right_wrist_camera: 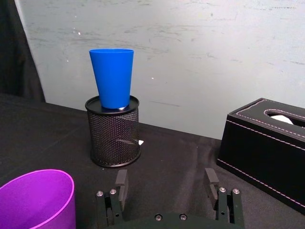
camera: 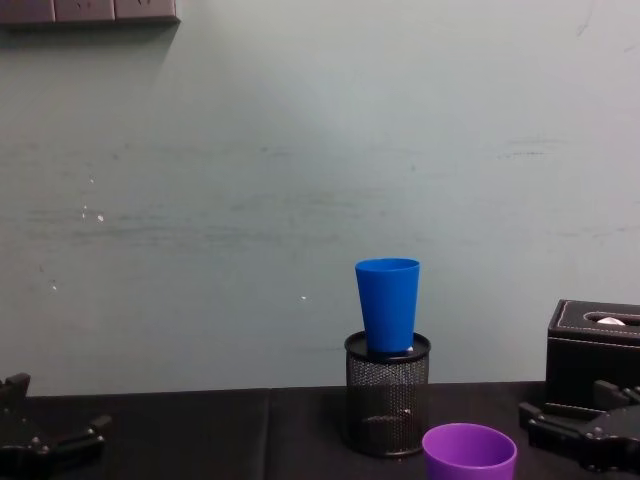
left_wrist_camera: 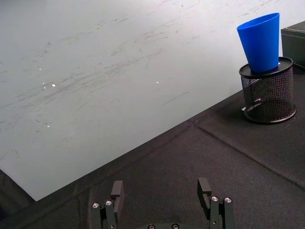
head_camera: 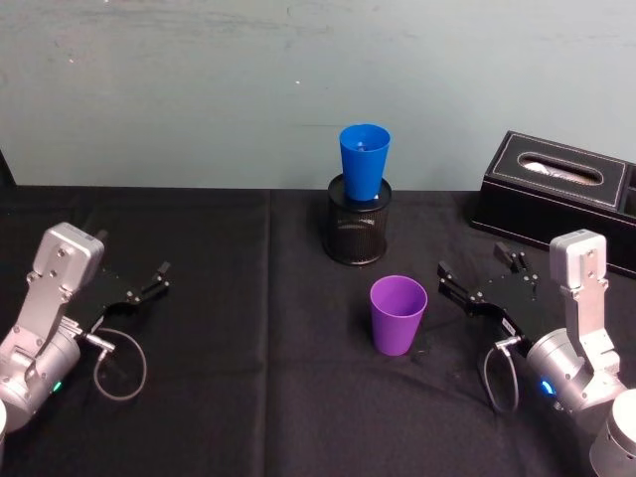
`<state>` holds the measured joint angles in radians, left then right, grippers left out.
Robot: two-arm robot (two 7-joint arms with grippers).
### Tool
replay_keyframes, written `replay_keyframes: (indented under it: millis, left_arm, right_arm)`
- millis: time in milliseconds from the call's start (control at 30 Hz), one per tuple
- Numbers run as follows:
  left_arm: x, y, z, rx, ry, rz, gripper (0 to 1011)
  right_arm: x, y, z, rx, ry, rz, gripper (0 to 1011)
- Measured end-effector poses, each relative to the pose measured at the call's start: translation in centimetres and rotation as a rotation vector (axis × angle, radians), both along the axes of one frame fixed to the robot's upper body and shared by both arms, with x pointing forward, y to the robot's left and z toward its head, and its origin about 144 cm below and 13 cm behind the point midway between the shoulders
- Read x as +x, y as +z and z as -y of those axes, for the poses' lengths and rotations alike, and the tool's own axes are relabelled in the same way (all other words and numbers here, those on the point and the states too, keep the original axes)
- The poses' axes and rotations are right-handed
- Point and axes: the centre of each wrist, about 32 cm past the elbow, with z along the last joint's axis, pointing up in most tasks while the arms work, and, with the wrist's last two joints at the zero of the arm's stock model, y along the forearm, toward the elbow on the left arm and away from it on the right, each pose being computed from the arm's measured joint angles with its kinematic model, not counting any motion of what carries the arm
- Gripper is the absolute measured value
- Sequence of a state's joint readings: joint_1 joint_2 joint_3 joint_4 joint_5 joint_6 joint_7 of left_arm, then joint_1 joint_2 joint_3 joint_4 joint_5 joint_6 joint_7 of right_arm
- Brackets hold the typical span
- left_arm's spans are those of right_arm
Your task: Pick up one cup with a gripper and tap it against the other cup.
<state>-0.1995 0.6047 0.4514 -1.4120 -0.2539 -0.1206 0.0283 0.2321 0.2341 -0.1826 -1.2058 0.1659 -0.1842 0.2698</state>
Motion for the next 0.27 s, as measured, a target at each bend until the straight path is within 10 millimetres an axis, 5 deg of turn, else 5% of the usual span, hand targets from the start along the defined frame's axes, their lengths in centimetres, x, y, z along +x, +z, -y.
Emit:
replay_keyframes:
  millis: [267]
  left_arm:
    - [0.0, 0.0, 0.0, 0.0, 0.0, 0.0, 1011]
  right_arm:
    - [0.0, 0.0, 0.0, 0.0, 0.0, 0.0, 1003]
